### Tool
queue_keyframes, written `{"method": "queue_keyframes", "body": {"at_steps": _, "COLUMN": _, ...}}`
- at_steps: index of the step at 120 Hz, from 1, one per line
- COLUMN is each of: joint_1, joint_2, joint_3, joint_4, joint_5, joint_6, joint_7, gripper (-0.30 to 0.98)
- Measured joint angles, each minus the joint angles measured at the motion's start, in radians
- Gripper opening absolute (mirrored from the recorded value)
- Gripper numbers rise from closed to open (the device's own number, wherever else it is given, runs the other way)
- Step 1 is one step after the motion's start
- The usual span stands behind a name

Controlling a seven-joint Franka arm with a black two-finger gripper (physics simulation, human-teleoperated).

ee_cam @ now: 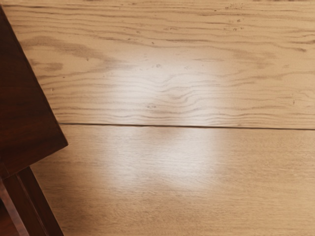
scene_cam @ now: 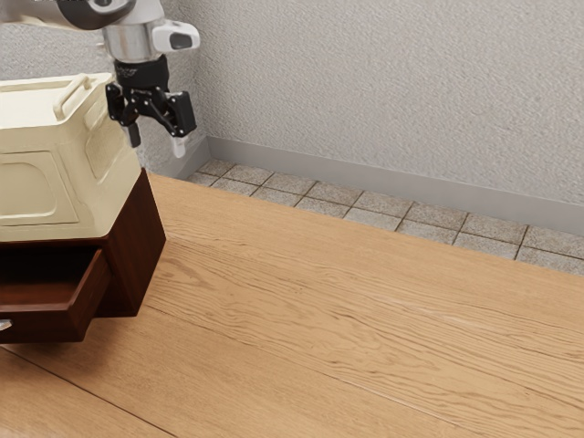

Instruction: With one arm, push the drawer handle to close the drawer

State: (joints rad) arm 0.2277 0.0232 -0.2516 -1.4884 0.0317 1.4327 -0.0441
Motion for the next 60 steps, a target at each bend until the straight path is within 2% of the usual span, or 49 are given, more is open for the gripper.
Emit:
{"method": "queue_keyframes", "body": {"at_steps": 34, "joint_1": 0.060, "joint_2": 0.000, "joint_3": -0.029, "joint_4": -0.001, "joint_5": 0.018, "joint_6": 0.075, "joint_7": -0.011, "gripper": 0.69}}
{"method": "queue_keyframes", "body": {"at_steps": 43, "joint_1": 0.101, "joint_2": -0.171, "joint_3": -0.038, "joint_4": -0.147, "joint_5": 0.024, "joint_6": 0.084, "joint_7": -0.015, "gripper": 0.69}}
{"method": "queue_keyframes", "body": {"at_steps": 51, "joint_1": 0.072, "joint_2": -0.395, "joint_3": -0.038, "joint_4": -0.349, "joint_5": 0.010, "joint_6": 0.087, "joint_7": -0.017, "gripper": 0.69}}
{"method": "queue_keyframes", "body": {"at_steps": 60, "joint_1": 0.055, "joint_2": -0.589, "joint_3": -0.028, "joint_4": -0.504, "joint_5": -0.027, "joint_6": 0.065, "joint_7": -0.019, "gripper": 0.69}}
